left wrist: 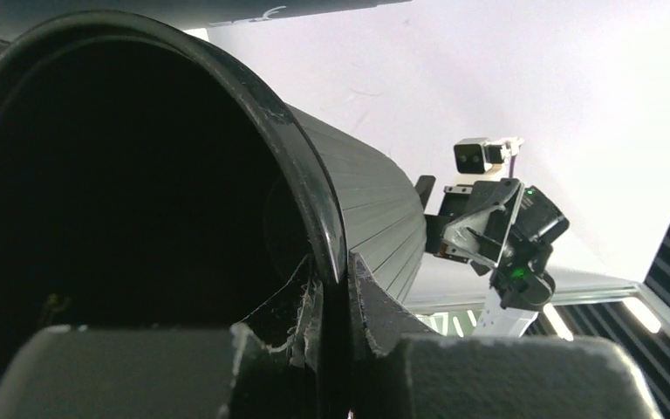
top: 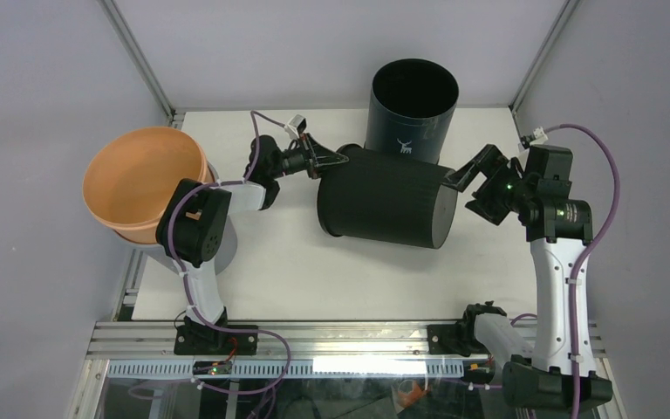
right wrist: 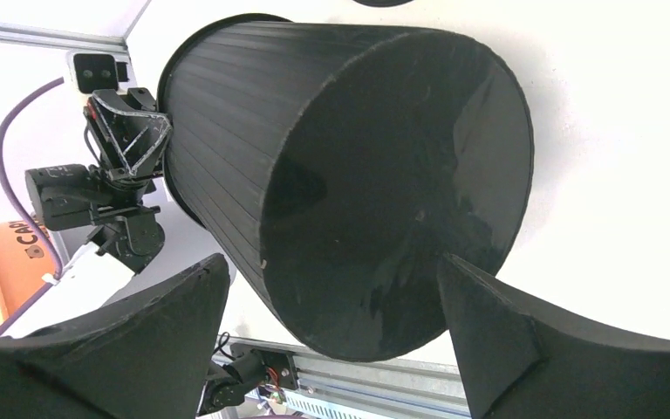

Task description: Turn the large container upside down

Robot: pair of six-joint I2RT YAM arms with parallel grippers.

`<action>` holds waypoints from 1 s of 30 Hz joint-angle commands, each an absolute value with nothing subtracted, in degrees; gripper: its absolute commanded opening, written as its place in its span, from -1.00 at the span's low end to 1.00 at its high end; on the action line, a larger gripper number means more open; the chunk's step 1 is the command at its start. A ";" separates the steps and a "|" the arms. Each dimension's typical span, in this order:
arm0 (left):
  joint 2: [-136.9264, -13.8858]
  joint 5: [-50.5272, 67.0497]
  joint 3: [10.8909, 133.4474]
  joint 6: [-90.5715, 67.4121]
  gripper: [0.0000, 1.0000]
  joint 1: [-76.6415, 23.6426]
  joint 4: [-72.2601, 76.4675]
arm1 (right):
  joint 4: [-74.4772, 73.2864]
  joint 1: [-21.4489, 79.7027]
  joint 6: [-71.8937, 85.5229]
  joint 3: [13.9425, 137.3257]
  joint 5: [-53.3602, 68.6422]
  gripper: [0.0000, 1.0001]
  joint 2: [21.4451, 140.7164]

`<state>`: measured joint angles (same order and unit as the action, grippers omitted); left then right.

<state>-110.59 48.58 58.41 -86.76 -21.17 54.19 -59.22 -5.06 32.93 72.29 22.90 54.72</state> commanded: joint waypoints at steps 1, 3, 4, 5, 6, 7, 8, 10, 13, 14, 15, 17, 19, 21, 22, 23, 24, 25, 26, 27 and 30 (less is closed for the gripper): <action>-114.52 50.16 57.89 -69.17 -1.00 -19.27 35.22 | -57.52 -5.29 31.73 71.88 22.14 0.86 54.45; -114.86 50.35 58.23 -67.87 -1.00 -18.56 33.90 | -57.48 -5.35 31.78 71.58 21.82 0.86 54.41; -114.86 50.32 58.47 -66.71 -1.00 -18.25 32.79 | -57.30 -5.36 31.87 71.42 21.91 0.86 54.42; -114.78 50.07 58.86 -65.09 -1.00 -17.99 30.64 | -57.13 -5.36 31.94 71.35 22.01 0.86 54.41; -114.76 49.98 59.34 -63.00 -1.00 -17.78 28.67 | -56.77 -5.33 31.99 71.18 22.22 0.86 54.43; -114.76 50.23 60.00 -60.84 -1.00 -17.60 26.45 | -56.44 -5.34 31.99 70.96 22.57 0.86 54.45; -114.85 50.54 60.68 -58.93 -1.00 -17.27 24.18 | -56.43 -5.34 31.99 70.74 22.74 0.86 54.48; -114.60 50.58 61.30 -55.78 -1.00 -16.67 20.86 | -56.36 -5.36 31.91 70.26 22.68 0.86 54.58; -114.22 49.46 62.40 -50.77 -1.00 -15.75 15.73 | -55.87 -5.29 32.14 69.22 22.87 0.86 54.46; -114.25 49.14 62.85 -49.34 -1.00 -15.55 14.23 | -55.53 -5.35 32.23 68.91 23.18 0.85 54.46; -114.32 48.84 63.25 -48.07 -1.00 -15.24 12.73 | -55.23 -5.28 32.32 68.62 23.54 0.84 54.42; -114.26 48.56 63.49 -46.88 -1.00 -14.89 11.74 | -54.97 -5.36 32.43 68.34 23.66 0.83 54.49; -114.49 48.41 63.98 -45.70 -1.00 -14.51 10.58 | -55.10 -5.29 32.43 68.16 23.20 0.83 54.49; -114.52 48.40 64.22 -44.43 -1.00 -13.70 9.58 | -54.99 -5.34 32.35 67.84 23.15 0.85 54.68; -114.48 48.56 64.32 -43.75 -1.00 -13.36 9.27 | -54.80 -5.34 32.28 67.62 23.49 0.85 54.76; -114.36 48.24 64.64 -42.59 -1.00 -13.07 8.30 | -54.61 -5.35 32.30 67.26 23.88 0.85 54.76; -114.36 47.52 65.24 -41.02 -1.00 -12.95 6.34 | -54.10 -5.30 32.49 66.61 24.30 0.86 54.77; -114.35 46.90 65.87 -39.47 -1.00 -12.73 4.42 | -53.40 -5.34 32.81 65.71 25.05 0.86 54.80; -114.35 46.39 66.31 -38.27 -1.00 -12.60 3.08 | -52.51 -5.36 33.31 64.44 25.95 0.86 54.70; -114.42 46.28 66.60 -37.68 -1.00 -12.36 2.29 | -51.23 -5.23 33.95 62.79 27.29 0.86 54.55; -115.18 46.74 67.03 -37.45 -1.00 -11.72 1.86 | -45.98 -4.47 37.30 57.12 31.27 0.89 53.92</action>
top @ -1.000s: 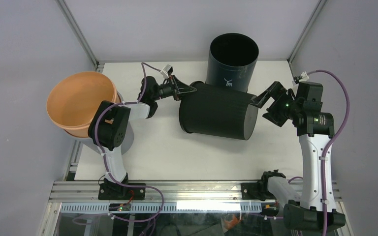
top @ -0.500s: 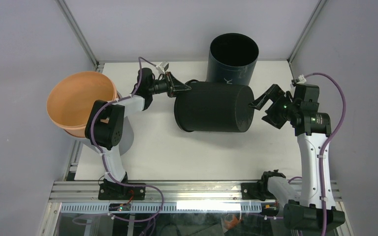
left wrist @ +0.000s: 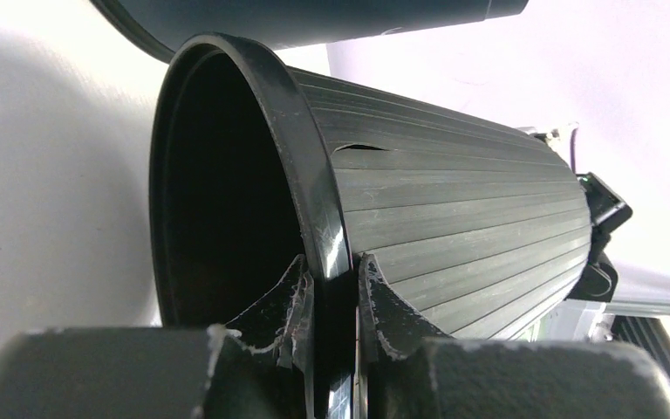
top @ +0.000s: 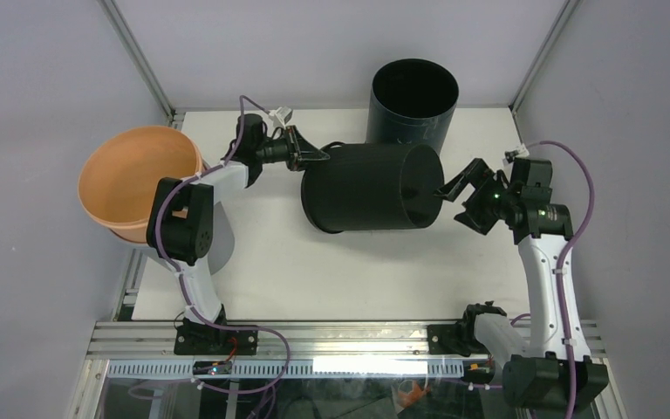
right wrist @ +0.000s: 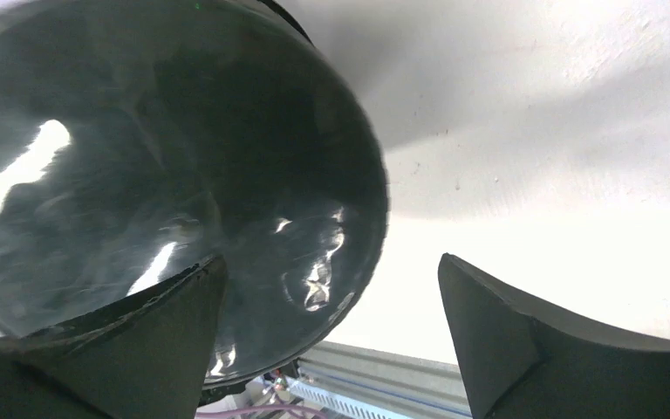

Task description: Turn the large container upside down

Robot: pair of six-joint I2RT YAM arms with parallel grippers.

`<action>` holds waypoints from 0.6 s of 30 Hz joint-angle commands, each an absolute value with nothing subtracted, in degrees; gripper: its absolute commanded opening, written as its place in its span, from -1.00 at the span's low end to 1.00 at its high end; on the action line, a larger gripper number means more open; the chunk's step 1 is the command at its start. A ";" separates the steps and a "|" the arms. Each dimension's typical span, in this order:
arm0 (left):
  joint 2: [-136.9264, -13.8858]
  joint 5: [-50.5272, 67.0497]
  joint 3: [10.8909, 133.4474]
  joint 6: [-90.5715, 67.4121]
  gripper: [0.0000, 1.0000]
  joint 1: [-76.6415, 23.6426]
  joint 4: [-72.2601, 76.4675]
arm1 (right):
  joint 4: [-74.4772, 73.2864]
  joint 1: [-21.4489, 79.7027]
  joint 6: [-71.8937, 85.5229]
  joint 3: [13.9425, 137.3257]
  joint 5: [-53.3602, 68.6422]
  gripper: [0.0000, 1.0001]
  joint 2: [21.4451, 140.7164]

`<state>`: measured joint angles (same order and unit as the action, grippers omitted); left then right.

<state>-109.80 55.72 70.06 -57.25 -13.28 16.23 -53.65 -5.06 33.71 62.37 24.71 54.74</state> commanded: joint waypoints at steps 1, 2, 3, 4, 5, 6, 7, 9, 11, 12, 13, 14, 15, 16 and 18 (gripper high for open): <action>-115.50 46.80 67.25 -37.26 -1.00 -11.68 1.73 | -43.92 -3.66 38.60 55.69 31.90 0.89 53.88; -115.90 46.84 67.50 -37.15 -1.00 -11.62 1.51 | -42.13 -2.29 39.81 54.61 32.09 0.89 54.01; -116.14 46.92 67.64 -37.02 -0.93 -11.62 1.35 | -40.63 -0.65 40.89 53.90 31.97 0.89 54.28; -116.36 47.05 67.81 -36.96 -0.78 -11.67 1.17 | -39.27 1.01 41.89 53.36 31.25 0.89 54.64; -116.50 47.03 67.97 -36.81 -0.61 -11.70 0.96 | -38.22 2.67 42.66 53.02 30.38 0.89 55.13; -116.63 46.82 68.09 -36.48 -0.45 -11.73 0.64 | -37.40 4.14 43.39 52.88 29.53 0.89 55.71; -116.69 46.48 68.25 -36.17 -0.30 -11.67 0.12 | -36.60 5.31 44.00 52.72 28.99 0.89 56.20; -116.81 45.70 68.85 -35.07 0.10 -11.72 -1.25 | -34.49 6.80 45.47 52.29 28.53 0.89 56.74; -116.81 43.77 69.65 -34.03 0.35 -11.74 -3.08 | -31.93 7.56 47.14 51.79 28.65 0.89 56.95; -116.87 43.31 69.80 -33.90 0.45 -11.74 -3.49 | -30.25 7.93 47.95 51.62 28.86 0.89 57.02; -116.78 42.83 70.09 -33.74 0.52 -11.75 -4.16 | -29.18 8.37 48.74 51.47 28.90 0.89 57.08; -116.76 42.35 70.33 -33.56 0.56 -11.85 -4.60 | -28.24 8.69 49.39 51.38 28.99 0.89 57.19; -116.72 41.80 70.64 -33.34 0.59 -11.86 -5.08 | -27.66 9.08 49.76 51.38 28.89 0.89 57.40; -116.56 41.02 71.06 -33.23 0.62 -11.82 -5.61 | -27.42 9.44 49.82 51.46 28.87 0.89 57.68; -116.20 39.28 72.35 -32.83 0.74 -11.86 -7.32 | -27.27 10.10 49.83 51.74 28.59 0.89 58.27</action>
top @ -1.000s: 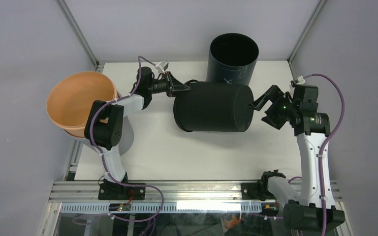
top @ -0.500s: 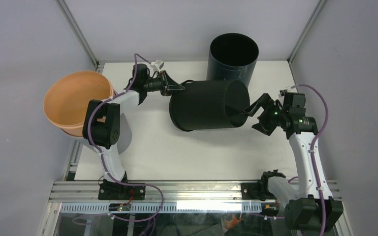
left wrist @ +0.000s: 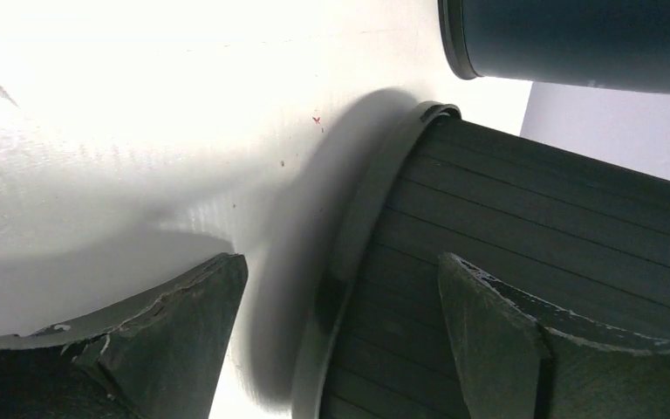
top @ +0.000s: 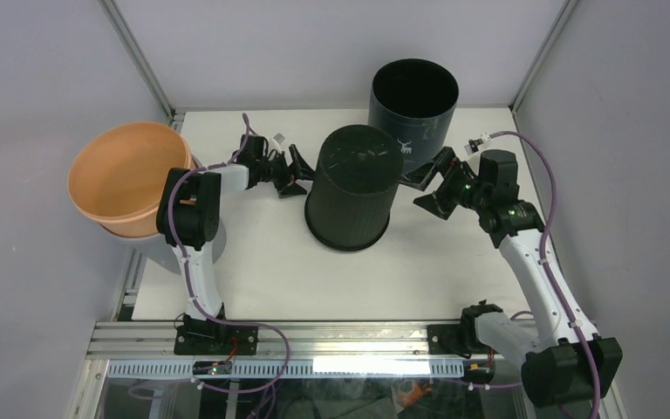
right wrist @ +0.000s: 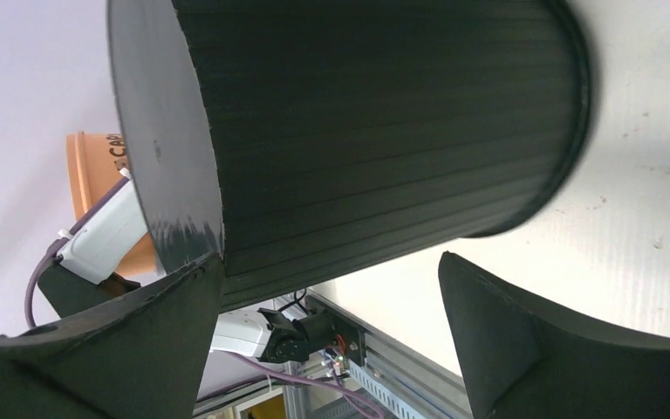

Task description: Turn the large container upside down

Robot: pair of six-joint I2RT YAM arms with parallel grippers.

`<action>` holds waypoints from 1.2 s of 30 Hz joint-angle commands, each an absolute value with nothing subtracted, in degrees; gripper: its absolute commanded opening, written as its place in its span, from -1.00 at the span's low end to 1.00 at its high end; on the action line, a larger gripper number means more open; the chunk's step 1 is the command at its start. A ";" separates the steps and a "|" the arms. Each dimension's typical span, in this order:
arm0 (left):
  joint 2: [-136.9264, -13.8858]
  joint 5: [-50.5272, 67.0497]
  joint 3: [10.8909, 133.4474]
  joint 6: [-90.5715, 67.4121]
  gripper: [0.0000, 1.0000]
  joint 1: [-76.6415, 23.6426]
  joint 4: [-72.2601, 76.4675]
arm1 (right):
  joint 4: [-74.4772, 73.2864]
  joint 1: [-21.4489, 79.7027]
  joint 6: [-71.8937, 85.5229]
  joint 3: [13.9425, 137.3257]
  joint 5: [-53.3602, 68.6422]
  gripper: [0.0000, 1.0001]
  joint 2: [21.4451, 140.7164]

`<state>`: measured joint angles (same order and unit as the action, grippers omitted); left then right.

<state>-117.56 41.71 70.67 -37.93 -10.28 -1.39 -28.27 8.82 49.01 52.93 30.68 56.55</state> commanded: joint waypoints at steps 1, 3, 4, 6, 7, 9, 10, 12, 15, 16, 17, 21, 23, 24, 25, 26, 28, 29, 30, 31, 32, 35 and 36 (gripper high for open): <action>-116.00 38.41 73.25 -32.71 0.78 -11.83 -8.20 | -27.17 10.33 49.83 51.94 28.52 0.89 58.39; -115.13 36.66 75.58 -32.40 0.85 -11.81 -10.09 | -27.28 10.50 49.79 52.46 28.22 0.89 58.38; -114.63 35.14 76.98 -32.28 0.93 -11.81 -11.15 | -27.60 10.51 49.38 52.99 27.77 0.90 58.24; -113.68 31.86 80.63 -31.55 0.97 -11.83 -14.51 | -29.44 10.23 47.74 54.64 27.09 0.93 58.10; -113.38 30.47 82.89 -31.16 0.98 -11.78 -16.13 | -31.90 9.60 46.47 56.12 26.46 0.96 58.30; -112.89 26.80 87.60 -29.90 0.98 -11.78 -19.56 | -36.33 6.91 44.18 58.79 25.65 0.98 58.30; -112.78 25.09 89.83 -29.27 0.98 -11.84 -21.10 | -37.28 4.81 43.52 59.34 25.84 0.98 57.70; -112.91 21.56 95.09 -28.04 0.98 -11.77 -24.16 | -39.28 0.46 42.68 59.59 25.97 0.98 55.48; -113.89 19.73 100.37 -26.51 0.97 -11.77 -27.44 | -42.02 -3.88 41.57 58.80 25.25 0.98 54.19; -114.27 19.62 101.59 -26.23 0.98 -11.73 -28.11 | -42.36 -4.02 41.37 57.87 25.40 0.98 54.28; -114.57 19.63 102.62 -25.93 0.98 -11.72 -28.66 | -42.58 -4.04 41.36 56.86 25.83 0.98 54.38; -113.13 18.66 103.97 -25.62 0.98 -11.83 -29.77 | -41.73 -2.84 42.39 52.81 26.61 0.81 53.99; -110.19 17.18 104.66 -25.62 0.98 -12.00 -29.76 | -39.63 0.26 44.66 50.13 24.70 0.55 53.44; -108.51 16.17 105.39 -25.46 0.98 -12.16 -29.78 | -37.39 2.44 46.88 48.52 24.07 0.46 53.35; -106.88 15.41 106.29 -25.27 0.98 -12.35 -29.79 | -34.31 5.47 49.22 46.74 23.41 0.40 53.73; -105.21 15.01 107.30 -25.04 0.97 -12.61 -29.84 | -31.48 8.68 52.44 45.39 22.58 0.35 54.54; -102.37 14.82 109.44 -24.61 0.98 -13.39 -30.38 | -24.84 15.91 57.00 43.97 20.30 0.07 57.81; -101.03 14.66 111.44 -24.22 0.98 -14.01 -30.71 | -21.72 19.12 58.60 44.32 18.95 0.02 60.19; -99.70 14.05 112.64 -23.70 0.98 -14.78 -31.10 | -18.35 22.31 59.93 45.16 18.11 -0.02 63.20; -98.42 13.17 113.62 -23.20 0.98 -15.76 -31.45 | -14.99 24.98 60.98 46.27 18.07 -0.03 66.31; -97.09 12.07 114.34 -22.72 0.98 -17.12 -31.54 | -11.43 27.20 62.15 48.11 18.07 -0.03 70.02; -94.27 10.05 117.66 -22.76 0.98 -19.28 -31.60 | -4.17 30.63 62.94 56.74 18.24 0.07 82.47; -93.45 10.02 118.85 -22.55 0.98 -19.83 -31.64 | -3.75 30.75 62.45 60.32 17.86 0.09 85.97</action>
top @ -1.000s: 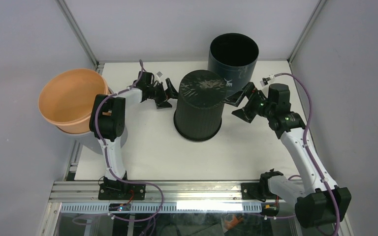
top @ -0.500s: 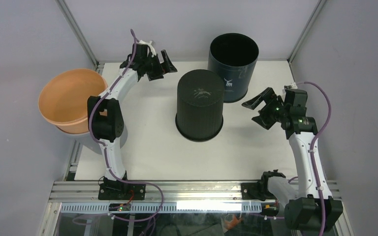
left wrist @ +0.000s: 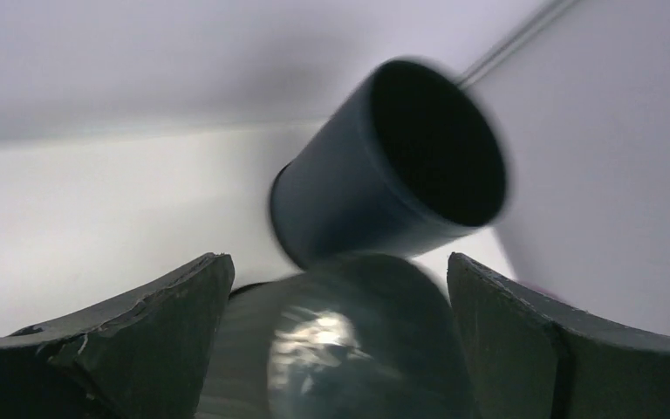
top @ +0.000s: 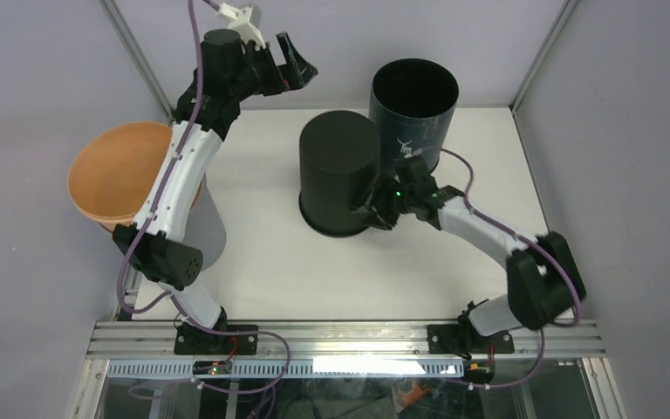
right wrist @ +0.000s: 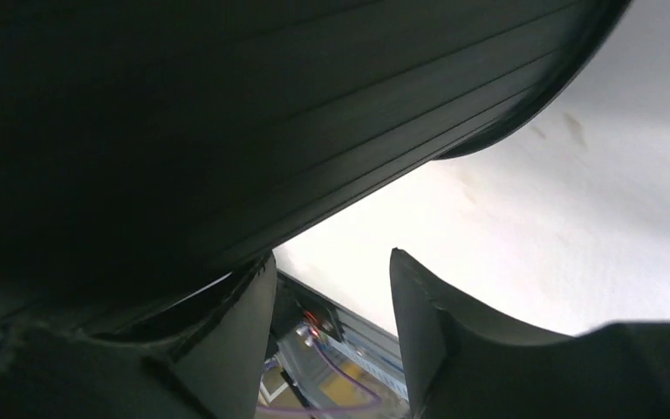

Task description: Turn the large container upside down

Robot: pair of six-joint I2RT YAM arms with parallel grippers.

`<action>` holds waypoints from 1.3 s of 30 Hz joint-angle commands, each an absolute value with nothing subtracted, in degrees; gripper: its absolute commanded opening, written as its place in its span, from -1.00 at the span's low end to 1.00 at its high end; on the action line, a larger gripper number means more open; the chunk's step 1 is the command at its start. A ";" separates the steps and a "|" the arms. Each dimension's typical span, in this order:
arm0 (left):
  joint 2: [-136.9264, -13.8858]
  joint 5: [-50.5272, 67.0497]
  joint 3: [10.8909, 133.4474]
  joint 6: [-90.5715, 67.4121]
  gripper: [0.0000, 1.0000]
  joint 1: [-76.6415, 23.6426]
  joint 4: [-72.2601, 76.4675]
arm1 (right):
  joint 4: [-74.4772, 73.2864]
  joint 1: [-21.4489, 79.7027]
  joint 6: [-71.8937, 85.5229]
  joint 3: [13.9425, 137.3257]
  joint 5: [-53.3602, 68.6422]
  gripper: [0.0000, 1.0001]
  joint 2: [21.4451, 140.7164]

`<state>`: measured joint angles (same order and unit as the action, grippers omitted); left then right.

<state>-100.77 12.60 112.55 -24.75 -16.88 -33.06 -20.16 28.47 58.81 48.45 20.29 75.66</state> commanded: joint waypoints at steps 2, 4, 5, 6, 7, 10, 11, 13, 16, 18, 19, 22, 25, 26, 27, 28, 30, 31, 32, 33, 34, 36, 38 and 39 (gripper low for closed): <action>-92.07 10.31 120.70 -21.90 0.98 -20.56 -31.96 | -3.24 30.12 60.35 67.90 17.57 0.12 91.48; -90.67 11.49 121.47 -21.49 0.98 -20.65 -33.07 | -6.57 28.55 58.10 76.72 18.19 0.16 95.57; -90.09 12.25 121.16 -21.41 0.98 -20.65 -33.68 | -8.82 27.49 56.66 79.92 18.68 0.16 96.69; -89.72 13.12 120.50 -21.42 0.98 -20.72 -34.27 | -11.70 26.44 54.43 82.65 18.14 0.17 97.09; -89.39 14.51 119.47 -21.49 0.98 -20.78 -34.76 | -14.81 25.48 51.84 84.73 16.43 0.19 96.64; -88.44 15.92 114.95 -21.88 0.98 -22.40 -34.89 | -23.12 22.93 43.22 88.17 8.66 0.30 92.74; -88.46 15.91 113.80 -21.86 0.98 -23.27 -34.94 | -25.60 22.30 40.81 89.22 5.69 0.34 91.25; -89.47 15.84 112.77 -21.65 0.98 -25.81 -34.89 | -29.86 21.48 36.43 91.35 -0.26 0.41 88.36; -91.80 15.99 112.67 -21.18 0.98 -30.48 -34.85 | -34.88 20.36 31.90 95.11 -5.86 0.49 85.53; -93.50 16.09 112.55 -20.70 0.98 -32.62 -34.85 | -38.02 19.37 29.70 98.59 -8.88 0.51 85.35; -94.27 16.01 112.36 -20.48 0.98 -33.48 -34.81 | -39.90 18.96 28.53 100.83 -10.89 0.51 85.80; -96.72 17.53 111.71 -20.69 0.97 -35.52 -34.89 | -44.80 17.54 24.47 108.56 -15.33 0.57 88.85; -98.02 15.46 108.85 -20.46 0.98 -37.43 -34.90 | -52.65 15.21 21.12 120.56 -20.03 0.60 96.77; -98.19 14.85 107.77 -20.43 0.98 -37.92 -34.89 | -55.67 14.36 20.56 125.30 -21.66 0.61 99.98; -98.45 14.56 107.01 -20.40 0.98 -38.23 -34.89 | -58.55 13.00 20.13 131.67 -22.67 0.61 103.19; -98.66 14.50 106.32 -20.51 0.98 -38.46 -34.89 | -60.89 11.99 19.87 135.92 -23.25 0.62 106.45; -98.94 14.44 105.50 -20.44 0.98 -38.90 -34.91 | -63.60 9.98 19.74 142.12 -23.13 0.62 111.69; -98.89 14.37 105.21 -20.28 0.98 -39.07 -34.90 | -63.93 8.98 19.95 143.73 -22.59 0.63 113.49; -98.77 14.27 104.86 -20.06 0.98 -39.15 -34.88 | -63.75 7.97 20.74 144.28 -22.04 0.63 114.77; -98.52 14.24 104.59 -19.85 0.97 -39.23 -34.89 | -62.94 6.81 21.59 143.69 -20.96 0.63 115.52; -98.34 14.19 104.25 -19.60 0.98 -39.26 -34.91 | -61.69 5.76 22.42 142.45 -19.59 0.64 115.91; -97.89 14.15 103.63 -18.97 0.97 -39.35 -34.91 | -59.36 3.71 24.29 139.75 -16.81 0.63 116.61; -97.54 14.15 103.22 -18.46 0.97 -39.35 -34.89 | -58.12 2.71 25.80 139.00 -15.09 0.62 118.10; -97.37 14.15 103.07 -18.26 0.97 -39.36 -34.89 | -58.02 2.43 26.05 139.47 -14.25 0.60 118.98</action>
<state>-99.74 14.94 103.39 -20.53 -38.68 -36.49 -59.48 4.14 23.44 138.58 -17.52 118.69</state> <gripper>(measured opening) 0.987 0.812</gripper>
